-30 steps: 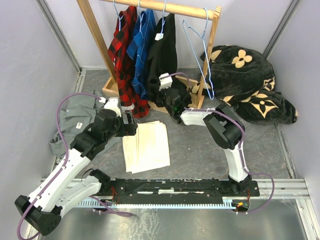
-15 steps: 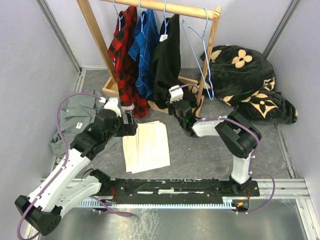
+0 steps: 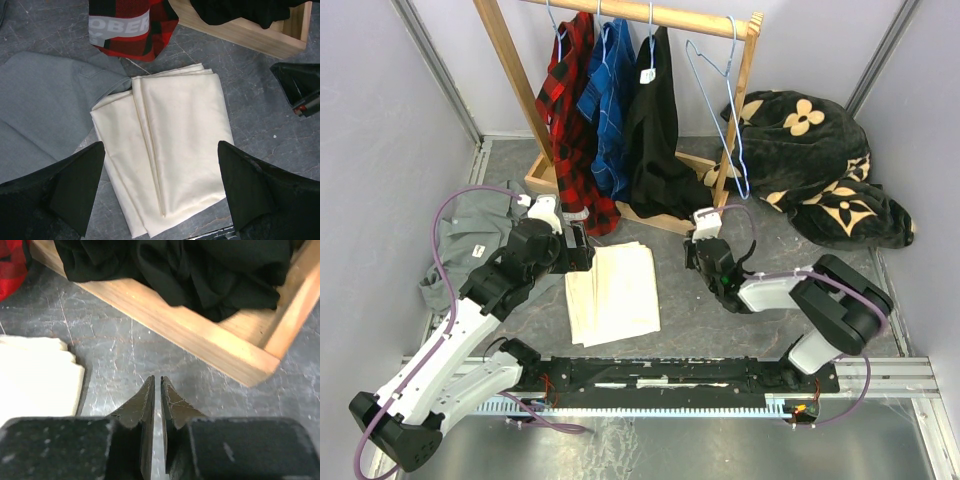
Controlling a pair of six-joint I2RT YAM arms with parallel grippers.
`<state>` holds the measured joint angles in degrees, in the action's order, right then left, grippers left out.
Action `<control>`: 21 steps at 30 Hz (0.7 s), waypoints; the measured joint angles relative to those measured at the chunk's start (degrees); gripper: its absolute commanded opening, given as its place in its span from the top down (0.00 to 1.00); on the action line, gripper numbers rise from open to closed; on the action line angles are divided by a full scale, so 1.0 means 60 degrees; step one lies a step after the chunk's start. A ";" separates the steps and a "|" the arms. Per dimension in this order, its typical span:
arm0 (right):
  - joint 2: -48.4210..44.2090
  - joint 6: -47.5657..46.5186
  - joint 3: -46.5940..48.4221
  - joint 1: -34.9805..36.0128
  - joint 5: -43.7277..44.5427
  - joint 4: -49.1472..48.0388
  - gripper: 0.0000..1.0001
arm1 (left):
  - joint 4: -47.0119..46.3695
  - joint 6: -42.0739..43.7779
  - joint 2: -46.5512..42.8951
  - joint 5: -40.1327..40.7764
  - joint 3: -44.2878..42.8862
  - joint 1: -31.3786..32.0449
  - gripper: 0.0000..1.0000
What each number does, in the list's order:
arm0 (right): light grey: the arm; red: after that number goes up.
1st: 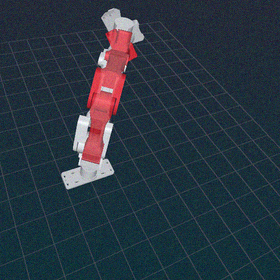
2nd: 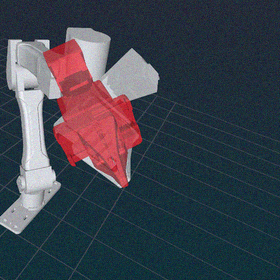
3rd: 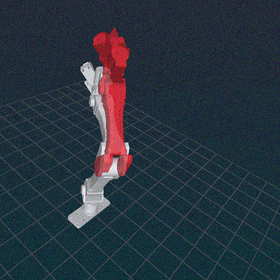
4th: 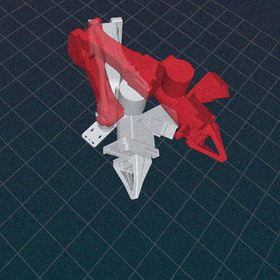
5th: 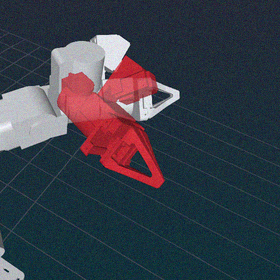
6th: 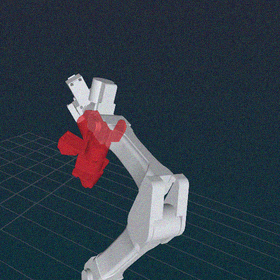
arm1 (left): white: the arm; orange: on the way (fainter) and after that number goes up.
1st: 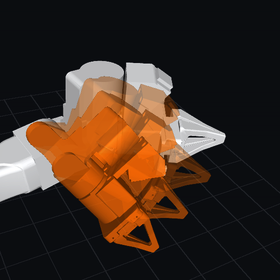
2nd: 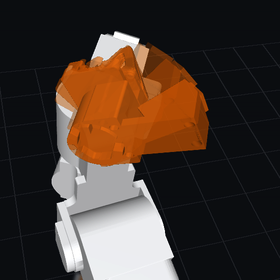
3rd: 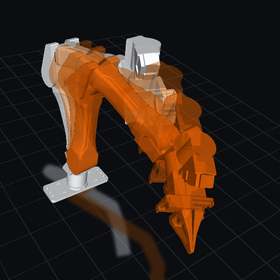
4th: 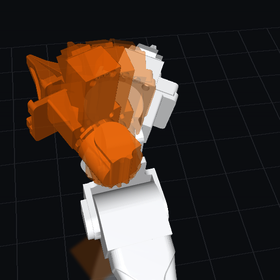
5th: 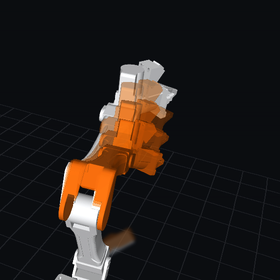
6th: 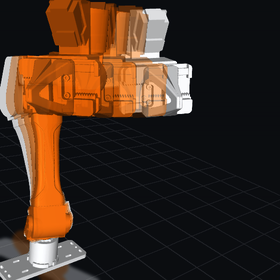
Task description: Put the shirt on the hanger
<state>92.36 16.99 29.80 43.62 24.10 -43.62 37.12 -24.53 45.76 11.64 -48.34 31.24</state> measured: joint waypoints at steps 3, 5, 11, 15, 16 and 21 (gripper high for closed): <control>-0.0834 0.0430 -0.0484 0.0091 0.0182 0.0681 0.85 | 0.0000 0.0000 -0.0004 0.0000 0.0000 0.0000 0.00; -0.1526 0.0729 -0.0597 0.0109 0.0331 0.1370 0.82 | 0.0000 0.0000 -0.0004 0.0011 0.0000 0.0000 0.00; -0.3799 0.2040 -0.0310 0.0106 0.0718 0.5198 0.41 | 0.0015 0.0000 -0.0022 0.0197 0.0000 0.0000 0.01; -0.4852 0.3100 0.0663 0.0095 0.0401 0.8805 0.30 | 0.0189 0.0000 -0.0073 0.0393 -0.0069 0.0000 0.01; -0.5034 0.3268 0.0911 0.0095 0.0262 0.9464 0.28 | 0.0251 0.0000 -0.0117 0.0466 -0.0127 0.0000 0.01; -0.6594 0.3942 0.1457 0.0095 -0.0204 1.2043 0.21 | 0.0372 0.0007 -0.0619 0.0849 -0.0448 0.0000 0.01</control>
<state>52.80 40.64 38.54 44.18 22.87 28.64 39.35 -24.49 42.04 16.73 -51.03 31.24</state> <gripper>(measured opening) 0.753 0.994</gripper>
